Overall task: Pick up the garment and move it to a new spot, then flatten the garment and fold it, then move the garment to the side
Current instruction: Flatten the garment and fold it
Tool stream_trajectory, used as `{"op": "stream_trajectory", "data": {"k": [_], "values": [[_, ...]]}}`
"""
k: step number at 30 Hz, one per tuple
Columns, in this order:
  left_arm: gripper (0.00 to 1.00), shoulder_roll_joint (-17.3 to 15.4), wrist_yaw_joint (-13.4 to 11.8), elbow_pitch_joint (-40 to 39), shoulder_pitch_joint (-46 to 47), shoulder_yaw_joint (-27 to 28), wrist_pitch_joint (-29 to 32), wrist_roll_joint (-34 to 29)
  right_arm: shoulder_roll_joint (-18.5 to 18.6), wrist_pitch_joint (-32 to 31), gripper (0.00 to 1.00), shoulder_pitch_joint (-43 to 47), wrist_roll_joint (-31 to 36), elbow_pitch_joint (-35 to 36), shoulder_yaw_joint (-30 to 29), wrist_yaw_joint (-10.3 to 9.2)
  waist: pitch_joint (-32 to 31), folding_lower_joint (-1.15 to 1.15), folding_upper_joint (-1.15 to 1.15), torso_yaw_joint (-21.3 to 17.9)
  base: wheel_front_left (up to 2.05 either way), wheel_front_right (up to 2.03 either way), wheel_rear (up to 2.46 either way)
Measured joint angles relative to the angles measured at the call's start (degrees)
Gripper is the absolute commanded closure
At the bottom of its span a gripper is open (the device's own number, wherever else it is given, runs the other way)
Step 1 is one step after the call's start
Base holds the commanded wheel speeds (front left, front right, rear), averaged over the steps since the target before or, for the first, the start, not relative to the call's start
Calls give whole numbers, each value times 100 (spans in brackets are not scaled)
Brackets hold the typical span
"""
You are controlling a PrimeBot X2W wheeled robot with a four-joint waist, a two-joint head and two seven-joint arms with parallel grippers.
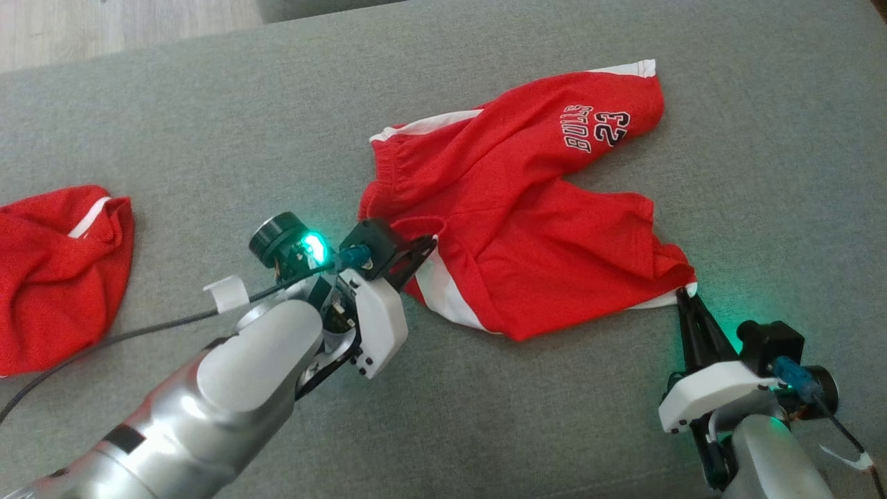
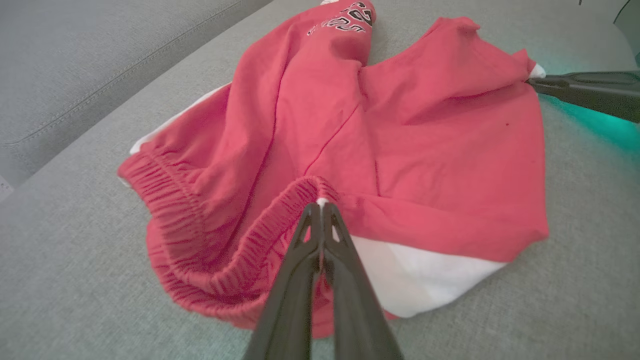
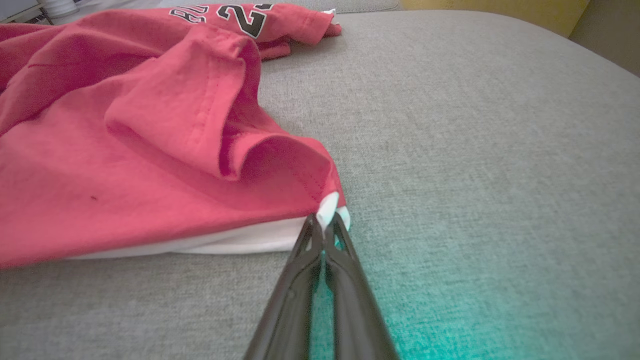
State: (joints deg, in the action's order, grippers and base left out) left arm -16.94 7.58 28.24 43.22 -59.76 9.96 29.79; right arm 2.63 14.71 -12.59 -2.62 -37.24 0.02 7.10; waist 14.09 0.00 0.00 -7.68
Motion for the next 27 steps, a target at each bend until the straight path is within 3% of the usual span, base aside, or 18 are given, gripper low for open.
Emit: {"op": "stream_trajectory", "data": {"k": [8, 16, 20, 27], "values": [[100, -89, -23, -56, -5, -120, -219, 56, 1, -1, 100, 4, 2, -42, -35, 0, -127, 0, 0, 100, 0, 0, 0], [100, -248, -434, -162, -67, 196, -723, 178, 1, -1, 100, 27, 12, -26, -83, 0, -299, 0, 0, 225, 0, 0, 0], [100, -433, -558, -245, -411, 254, -809, 322, 1, -1, 100, 38, 19, -12, -145, 0, -368, 0, 0, 297, 0, 0, 0], [100, -591, -565, -343, -1016, 226, -856, 466, 1, -1, 100, 60, 18, 18, -201, 0, -429, 0, 0, 416, 0, 0, 0]]}}
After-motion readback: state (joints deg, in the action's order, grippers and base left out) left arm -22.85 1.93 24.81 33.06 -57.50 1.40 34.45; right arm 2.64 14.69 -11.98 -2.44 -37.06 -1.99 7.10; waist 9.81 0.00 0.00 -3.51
